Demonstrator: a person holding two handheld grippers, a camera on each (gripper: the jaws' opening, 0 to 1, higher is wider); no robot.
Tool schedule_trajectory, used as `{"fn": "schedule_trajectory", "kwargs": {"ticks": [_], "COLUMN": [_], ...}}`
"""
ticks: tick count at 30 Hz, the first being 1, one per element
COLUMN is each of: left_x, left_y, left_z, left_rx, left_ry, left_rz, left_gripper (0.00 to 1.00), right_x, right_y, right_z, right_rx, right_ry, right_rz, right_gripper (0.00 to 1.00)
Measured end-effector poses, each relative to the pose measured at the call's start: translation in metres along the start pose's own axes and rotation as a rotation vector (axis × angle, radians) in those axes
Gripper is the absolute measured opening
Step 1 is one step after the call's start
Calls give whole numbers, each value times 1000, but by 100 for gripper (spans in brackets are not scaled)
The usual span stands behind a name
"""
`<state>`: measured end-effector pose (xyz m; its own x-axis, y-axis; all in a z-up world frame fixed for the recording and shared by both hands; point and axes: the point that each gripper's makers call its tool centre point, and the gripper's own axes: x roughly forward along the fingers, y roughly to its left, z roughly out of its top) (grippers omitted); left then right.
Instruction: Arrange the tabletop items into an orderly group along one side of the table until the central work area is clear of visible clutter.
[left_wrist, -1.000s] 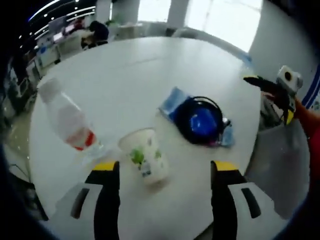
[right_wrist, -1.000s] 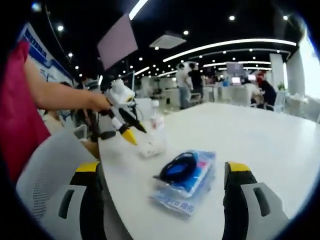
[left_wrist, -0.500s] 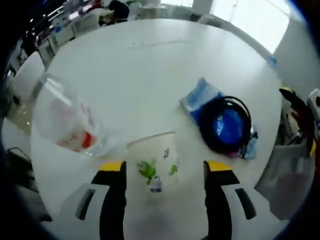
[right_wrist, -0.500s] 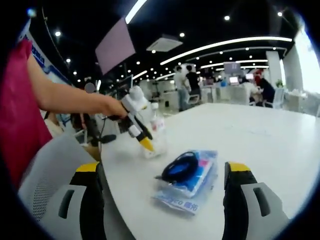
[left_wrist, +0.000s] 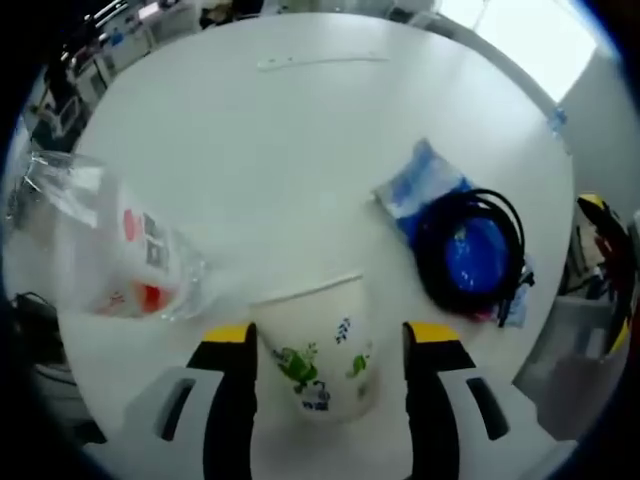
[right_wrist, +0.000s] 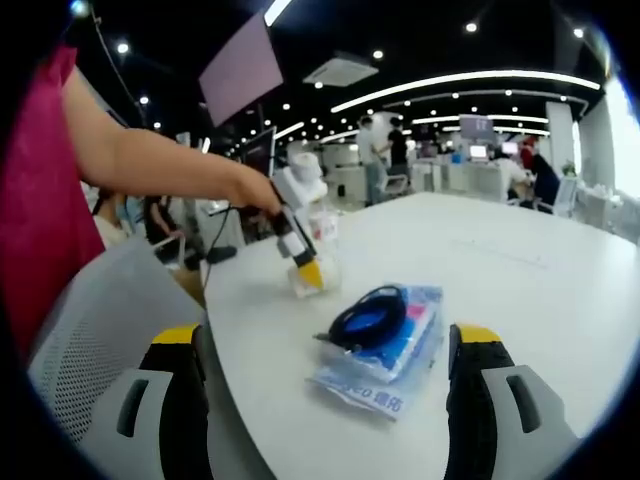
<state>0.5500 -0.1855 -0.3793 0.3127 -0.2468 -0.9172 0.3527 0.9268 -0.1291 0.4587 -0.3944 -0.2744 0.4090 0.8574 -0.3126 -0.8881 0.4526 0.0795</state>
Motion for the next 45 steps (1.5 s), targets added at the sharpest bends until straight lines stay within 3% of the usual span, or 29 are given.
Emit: {"fn": "schedule_trajectory", "kwargs": {"ticks": [14,28,37,45], "left_x": [7,7,-8,-27], "left_y": [10,10,4,-10], "left_z": [-2,-3,11,28], "left_rx": [-18,-21,-25,-33], "left_ry": [57,73,-18,-162], "left_rz": [9,2,-11,-33], "left_gripper": [46,42,41,40], "right_x": [0,3,7,5], "right_y": [-4,-5,-3,-1], "right_z": [2,2,7,9], "right_rx": [12,8,0,-15], "right_ry": [-7,12,14,25], "right_rz": [6,16,26,27], "right_gripper": [100,100,100,100]}}
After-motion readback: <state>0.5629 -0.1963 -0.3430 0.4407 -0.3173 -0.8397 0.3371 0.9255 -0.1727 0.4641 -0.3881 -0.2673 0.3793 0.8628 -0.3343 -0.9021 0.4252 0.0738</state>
